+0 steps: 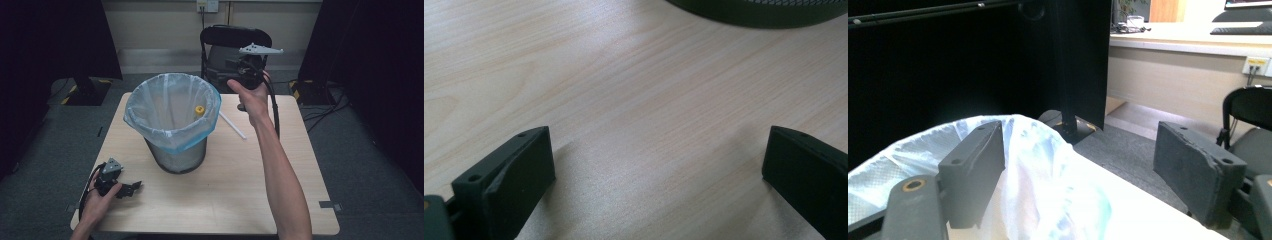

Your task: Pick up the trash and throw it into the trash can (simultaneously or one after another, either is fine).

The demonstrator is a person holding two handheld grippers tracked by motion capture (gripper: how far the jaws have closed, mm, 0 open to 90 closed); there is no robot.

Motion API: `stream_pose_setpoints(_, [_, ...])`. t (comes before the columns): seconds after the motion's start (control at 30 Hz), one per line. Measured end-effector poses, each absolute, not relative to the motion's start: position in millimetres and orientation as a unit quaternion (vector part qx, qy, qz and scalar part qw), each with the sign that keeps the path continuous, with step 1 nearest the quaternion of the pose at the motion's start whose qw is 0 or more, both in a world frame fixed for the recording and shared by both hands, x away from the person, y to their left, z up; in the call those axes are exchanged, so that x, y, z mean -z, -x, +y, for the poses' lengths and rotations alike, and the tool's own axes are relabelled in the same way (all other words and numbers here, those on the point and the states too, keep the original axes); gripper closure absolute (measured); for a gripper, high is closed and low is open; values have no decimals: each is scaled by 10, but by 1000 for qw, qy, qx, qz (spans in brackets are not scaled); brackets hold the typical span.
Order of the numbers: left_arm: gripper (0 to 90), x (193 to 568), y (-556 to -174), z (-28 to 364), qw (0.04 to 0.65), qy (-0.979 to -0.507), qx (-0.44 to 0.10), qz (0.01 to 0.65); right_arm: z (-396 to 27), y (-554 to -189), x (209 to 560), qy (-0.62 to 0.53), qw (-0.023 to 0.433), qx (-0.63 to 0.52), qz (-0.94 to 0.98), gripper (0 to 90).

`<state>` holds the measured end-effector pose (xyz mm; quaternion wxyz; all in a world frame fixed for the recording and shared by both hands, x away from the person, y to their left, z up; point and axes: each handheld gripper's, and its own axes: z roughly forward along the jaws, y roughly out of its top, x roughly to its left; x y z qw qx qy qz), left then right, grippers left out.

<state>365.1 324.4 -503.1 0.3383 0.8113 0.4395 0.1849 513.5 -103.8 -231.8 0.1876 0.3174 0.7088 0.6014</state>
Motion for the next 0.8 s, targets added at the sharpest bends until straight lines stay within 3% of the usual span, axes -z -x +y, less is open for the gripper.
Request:
stream_pose_setpoints(0.5, [0,5031,-3651,3244,338,-811,-185,439,-1509,-5145,2472,-354,216,-579,702,193])
stream_pose_setpoints(0.8, [0,5031,-3651,3244,338,-812,-185,439,-1715,-5174,2678,-389,208,-547,712,197])
